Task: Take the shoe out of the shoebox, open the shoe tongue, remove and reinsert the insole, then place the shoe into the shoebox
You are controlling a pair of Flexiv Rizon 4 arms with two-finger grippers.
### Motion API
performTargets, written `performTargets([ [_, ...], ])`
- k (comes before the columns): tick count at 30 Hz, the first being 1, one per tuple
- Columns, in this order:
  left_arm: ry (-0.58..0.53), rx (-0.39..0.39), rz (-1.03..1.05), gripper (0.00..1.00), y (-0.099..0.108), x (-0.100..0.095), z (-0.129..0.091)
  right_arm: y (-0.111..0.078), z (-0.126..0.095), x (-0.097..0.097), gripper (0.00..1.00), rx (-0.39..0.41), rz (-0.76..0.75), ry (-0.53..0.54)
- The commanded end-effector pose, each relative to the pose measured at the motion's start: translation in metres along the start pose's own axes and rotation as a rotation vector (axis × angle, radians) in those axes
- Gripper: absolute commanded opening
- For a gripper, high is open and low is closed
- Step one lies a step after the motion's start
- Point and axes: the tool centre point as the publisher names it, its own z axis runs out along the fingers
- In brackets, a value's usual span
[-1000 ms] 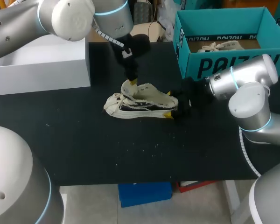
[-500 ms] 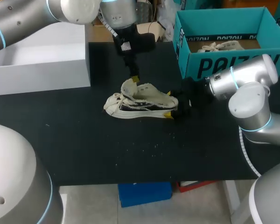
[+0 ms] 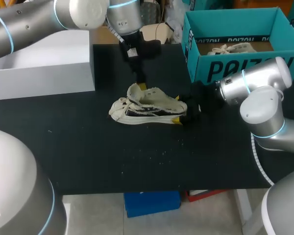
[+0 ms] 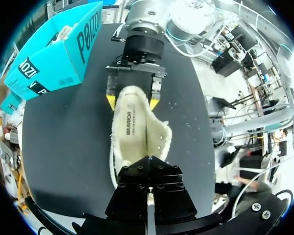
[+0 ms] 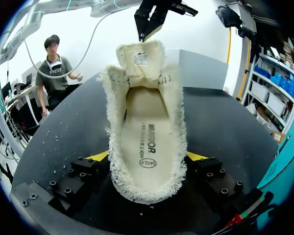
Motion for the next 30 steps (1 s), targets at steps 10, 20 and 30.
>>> performTargets([
  [10, 0.081, -0.041, 0.087, 0.00, -0.023, -0.035, 0.037, -0.001, 0.002, -0.001, 0.00, 0.002, 0.001, -0.001],
  [20, 0.081, -0.082, 0.103, 0.00, -0.030, -0.039, 0.057, -0.001, 0.002, -0.001, 0.00, 0.002, 0.001, -0.001],
  [30, 0.084, -0.107, 0.090, 0.00, -0.024, -0.026, 0.081, -0.001, 0.002, -0.001, 0.00, 0.002, 0.001, -0.001],
])
